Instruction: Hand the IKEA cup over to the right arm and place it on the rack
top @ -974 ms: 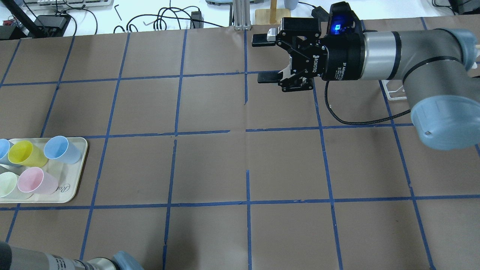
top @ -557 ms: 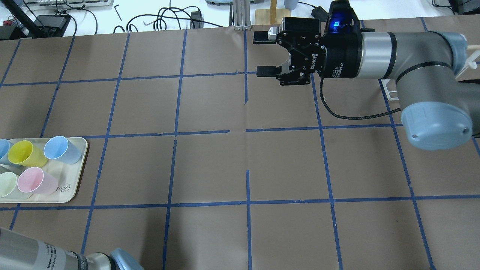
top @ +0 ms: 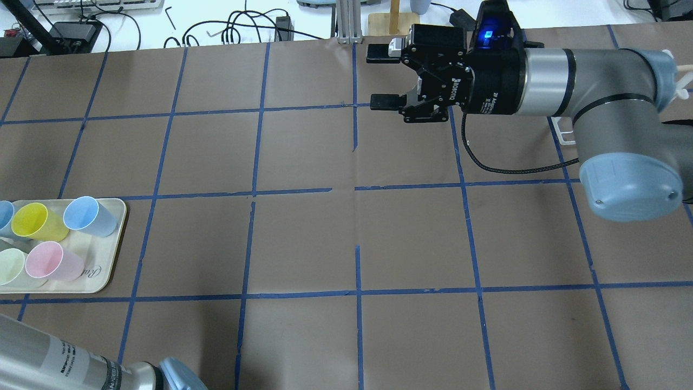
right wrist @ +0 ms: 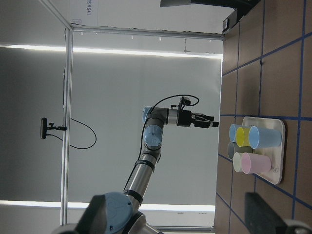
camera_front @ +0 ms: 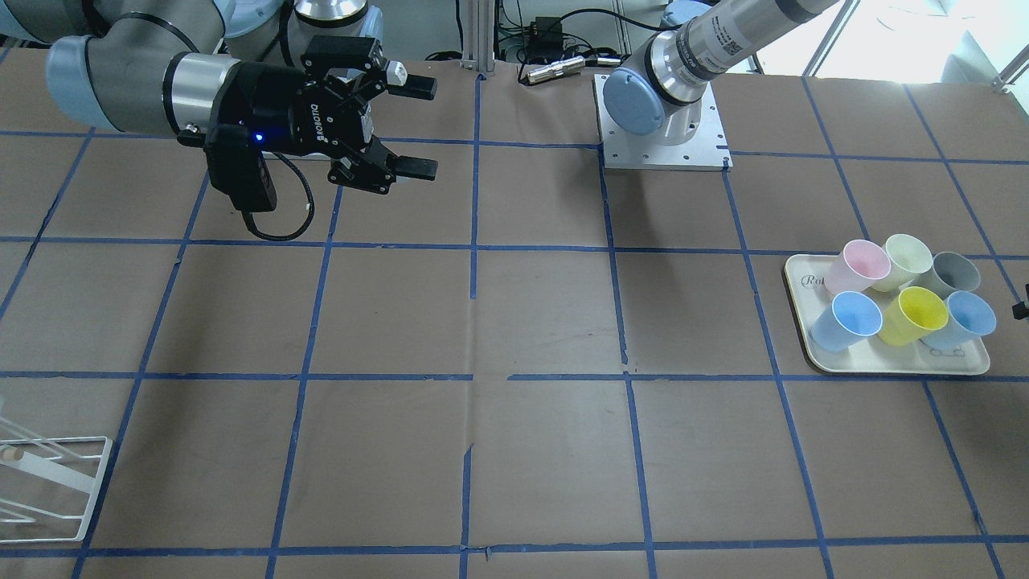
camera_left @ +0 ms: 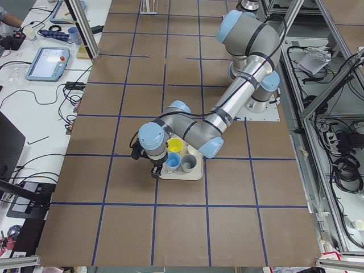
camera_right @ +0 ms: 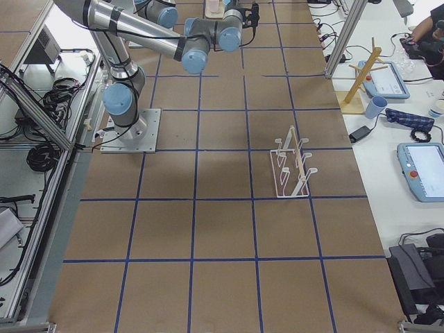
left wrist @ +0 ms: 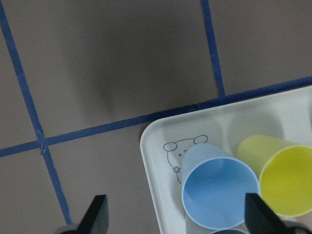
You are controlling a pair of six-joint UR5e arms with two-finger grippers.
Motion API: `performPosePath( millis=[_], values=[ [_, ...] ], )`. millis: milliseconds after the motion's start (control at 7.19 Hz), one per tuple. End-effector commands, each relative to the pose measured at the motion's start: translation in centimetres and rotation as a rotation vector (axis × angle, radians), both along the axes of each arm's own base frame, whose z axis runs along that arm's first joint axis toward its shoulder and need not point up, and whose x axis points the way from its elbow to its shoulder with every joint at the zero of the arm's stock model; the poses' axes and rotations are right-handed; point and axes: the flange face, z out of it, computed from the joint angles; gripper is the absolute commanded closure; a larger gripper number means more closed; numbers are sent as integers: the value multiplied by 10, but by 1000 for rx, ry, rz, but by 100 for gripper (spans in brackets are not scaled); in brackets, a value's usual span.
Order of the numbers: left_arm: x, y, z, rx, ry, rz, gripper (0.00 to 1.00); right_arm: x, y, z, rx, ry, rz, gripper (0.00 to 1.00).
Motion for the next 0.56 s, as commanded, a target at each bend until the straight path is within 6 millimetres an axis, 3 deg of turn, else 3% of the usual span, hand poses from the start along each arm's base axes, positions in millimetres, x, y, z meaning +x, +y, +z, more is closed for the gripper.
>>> performPosePath(
  millis=[0,139,418],
  values=[
    [-1,5,-30,25,42,-59,1,1,1,0,0,1,2,0],
    [-2,15,-44,28,48,-67,0,1,1,0,0,1,2,0],
    [3,21,-53,24,40,-58,0,1,1,-1,3,0,2,0]
  ],
)
